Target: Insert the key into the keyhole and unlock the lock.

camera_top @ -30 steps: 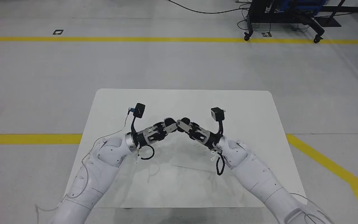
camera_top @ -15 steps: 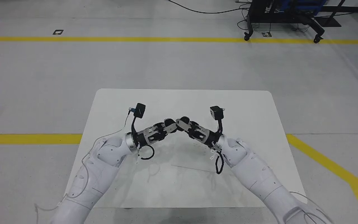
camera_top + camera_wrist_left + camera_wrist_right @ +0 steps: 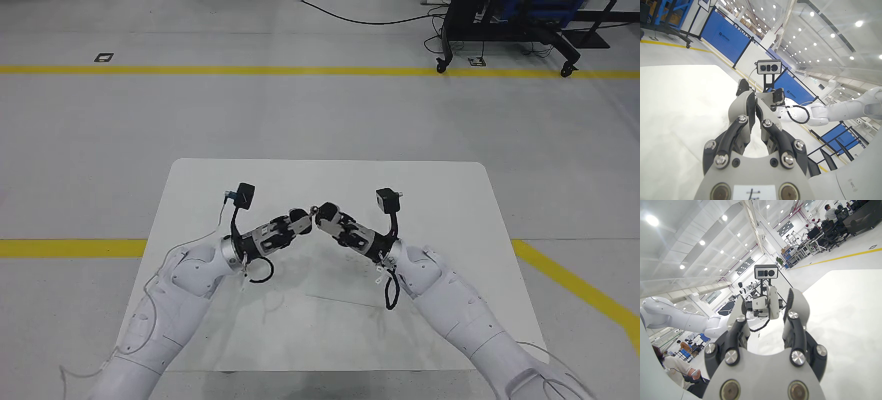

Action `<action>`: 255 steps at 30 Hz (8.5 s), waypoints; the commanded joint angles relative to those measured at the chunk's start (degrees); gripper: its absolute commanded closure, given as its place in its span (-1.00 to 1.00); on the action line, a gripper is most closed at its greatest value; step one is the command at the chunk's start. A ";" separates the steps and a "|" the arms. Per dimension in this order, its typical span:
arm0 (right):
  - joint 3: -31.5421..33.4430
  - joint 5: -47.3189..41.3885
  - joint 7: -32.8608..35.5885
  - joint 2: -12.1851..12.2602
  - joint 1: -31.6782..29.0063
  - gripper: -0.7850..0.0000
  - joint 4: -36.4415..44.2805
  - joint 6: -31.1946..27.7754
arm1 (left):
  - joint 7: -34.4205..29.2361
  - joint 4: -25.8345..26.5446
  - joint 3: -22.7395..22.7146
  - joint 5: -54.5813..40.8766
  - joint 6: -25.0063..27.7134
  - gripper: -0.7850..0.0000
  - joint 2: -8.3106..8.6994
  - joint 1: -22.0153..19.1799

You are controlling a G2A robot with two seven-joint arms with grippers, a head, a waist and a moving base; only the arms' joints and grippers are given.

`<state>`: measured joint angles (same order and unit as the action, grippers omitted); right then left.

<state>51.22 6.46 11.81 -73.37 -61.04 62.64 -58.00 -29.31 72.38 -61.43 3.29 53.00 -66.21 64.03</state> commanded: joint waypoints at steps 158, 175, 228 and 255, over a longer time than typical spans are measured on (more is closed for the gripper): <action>17.38 11.46 17.00 18.87 -9.97 1.00 18.80 0.00 | -46.92 30.06 0.38 57.51 -53.76 -0.25 6.64 2.66; 17.38 11.46 17.00 18.87 -9.97 1.00 18.80 0.00 | -47.94 29.00 -0.33 57.57 -56.33 0.53 6.18 2.58; 17.38 11.46 17.00 18.87 -9.97 1.00 18.80 0.00 | -4.96 31.67 -11.64 40.98 -38.41 1.00 5.23 9.88; 5.91 4.49 10.74 15.11 -4.58 1.00 16.87 3.78 | -25.75 1.32 -2.00 -31.05 -24.33 1.00 1.56 -5.22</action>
<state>57.15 10.98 22.55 -58.25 -65.63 79.51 -54.22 -55.02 73.74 -63.44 -28.30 28.67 -64.65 58.82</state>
